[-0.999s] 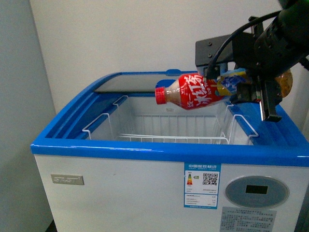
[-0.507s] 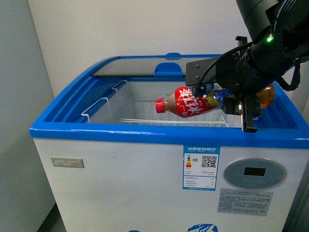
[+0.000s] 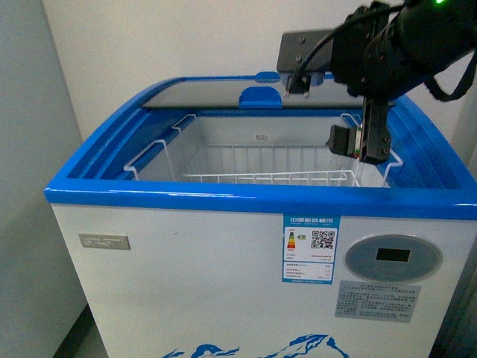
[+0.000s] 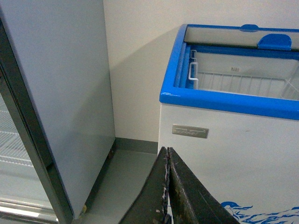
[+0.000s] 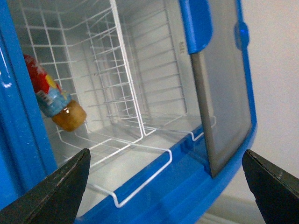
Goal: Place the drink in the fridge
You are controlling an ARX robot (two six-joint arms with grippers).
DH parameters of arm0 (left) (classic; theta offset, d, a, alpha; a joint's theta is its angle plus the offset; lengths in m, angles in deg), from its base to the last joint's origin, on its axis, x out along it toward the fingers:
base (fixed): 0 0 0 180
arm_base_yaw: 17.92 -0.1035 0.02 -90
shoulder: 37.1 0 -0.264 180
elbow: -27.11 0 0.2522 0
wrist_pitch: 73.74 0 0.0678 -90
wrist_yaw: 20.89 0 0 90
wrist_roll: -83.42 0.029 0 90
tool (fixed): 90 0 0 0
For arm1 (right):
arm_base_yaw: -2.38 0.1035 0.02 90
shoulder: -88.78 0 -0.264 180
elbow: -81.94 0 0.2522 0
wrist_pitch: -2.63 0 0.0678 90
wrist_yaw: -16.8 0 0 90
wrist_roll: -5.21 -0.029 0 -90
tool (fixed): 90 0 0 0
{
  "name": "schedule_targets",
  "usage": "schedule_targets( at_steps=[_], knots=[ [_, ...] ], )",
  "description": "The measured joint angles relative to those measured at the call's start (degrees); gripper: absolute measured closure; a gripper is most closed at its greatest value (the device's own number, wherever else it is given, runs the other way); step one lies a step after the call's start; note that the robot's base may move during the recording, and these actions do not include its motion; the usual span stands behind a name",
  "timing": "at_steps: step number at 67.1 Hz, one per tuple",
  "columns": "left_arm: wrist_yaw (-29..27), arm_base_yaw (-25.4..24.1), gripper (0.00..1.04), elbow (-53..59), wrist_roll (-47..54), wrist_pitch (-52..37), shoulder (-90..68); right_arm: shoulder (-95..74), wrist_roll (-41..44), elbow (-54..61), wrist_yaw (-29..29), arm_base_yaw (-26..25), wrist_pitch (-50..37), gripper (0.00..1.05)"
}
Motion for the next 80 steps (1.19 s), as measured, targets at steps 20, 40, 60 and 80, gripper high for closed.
schedule_targets(
  at_steps=[20, 40, 60, 80],
  knots=[
    [0.0, 0.02, 1.02, 0.0, 0.0, 5.53, 5.42, 36.81, -41.07, 15.17, -4.57, -4.35, 20.06, 0.08],
    [0.02, 0.0, 1.02, 0.0, 0.15, 14.6, 14.25, 60.74, -74.23, 17.55, 0.44, -10.27, 45.13, 0.08],
    [0.02, 0.0, 1.02, 0.0, 0.17, 14.67, 14.27, 75.3, -65.85, 45.79, 2.29, -13.31, 5.22, 0.48],
    [0.0, 0.0, 1.02, 0.0, 0.17, 14.69, 14.29, 83.06, -64.19, 60.41, 2.89, -14.08, -1.14, 0.97]
  ],
)
